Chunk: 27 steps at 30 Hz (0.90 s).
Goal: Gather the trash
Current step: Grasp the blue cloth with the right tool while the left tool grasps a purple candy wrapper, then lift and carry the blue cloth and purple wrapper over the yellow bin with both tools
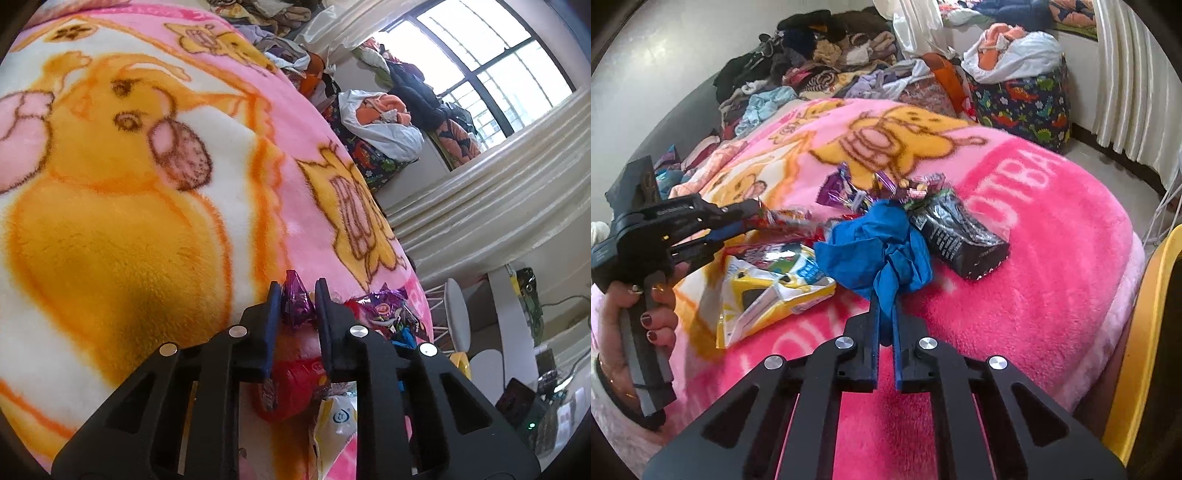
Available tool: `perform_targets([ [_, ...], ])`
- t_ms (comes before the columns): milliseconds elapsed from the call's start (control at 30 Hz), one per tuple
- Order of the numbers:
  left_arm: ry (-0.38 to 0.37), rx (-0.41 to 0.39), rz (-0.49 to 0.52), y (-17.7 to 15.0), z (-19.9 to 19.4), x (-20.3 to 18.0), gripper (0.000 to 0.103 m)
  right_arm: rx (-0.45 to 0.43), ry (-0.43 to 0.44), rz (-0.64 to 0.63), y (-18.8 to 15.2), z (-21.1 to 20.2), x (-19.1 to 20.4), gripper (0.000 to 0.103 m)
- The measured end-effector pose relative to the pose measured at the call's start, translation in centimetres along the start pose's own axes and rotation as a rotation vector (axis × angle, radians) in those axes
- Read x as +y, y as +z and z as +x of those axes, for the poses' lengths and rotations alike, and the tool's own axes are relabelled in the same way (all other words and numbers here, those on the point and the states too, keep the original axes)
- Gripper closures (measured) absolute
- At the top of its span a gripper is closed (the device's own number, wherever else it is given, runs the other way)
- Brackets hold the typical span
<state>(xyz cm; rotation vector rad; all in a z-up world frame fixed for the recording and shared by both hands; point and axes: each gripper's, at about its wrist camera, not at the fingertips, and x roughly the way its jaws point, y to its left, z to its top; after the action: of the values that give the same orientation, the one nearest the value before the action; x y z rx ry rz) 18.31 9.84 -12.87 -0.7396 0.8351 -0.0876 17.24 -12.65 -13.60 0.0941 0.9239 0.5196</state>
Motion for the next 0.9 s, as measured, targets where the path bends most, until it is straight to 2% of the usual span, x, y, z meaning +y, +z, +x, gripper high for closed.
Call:
perform_targets([
  [433,0.016,-0.084,0.102,-0.1,-3.1,-2.8,0.091,-0.042,0.045,-0.078,-1.1,-2.8,1.6,0.097],
  [900,0.003,-0.121,0.172,-0.6,-5.0,-5.1,0.091,-0.135,0.107,-0.178,-1.4,-5.4,4.3,0.097],
])
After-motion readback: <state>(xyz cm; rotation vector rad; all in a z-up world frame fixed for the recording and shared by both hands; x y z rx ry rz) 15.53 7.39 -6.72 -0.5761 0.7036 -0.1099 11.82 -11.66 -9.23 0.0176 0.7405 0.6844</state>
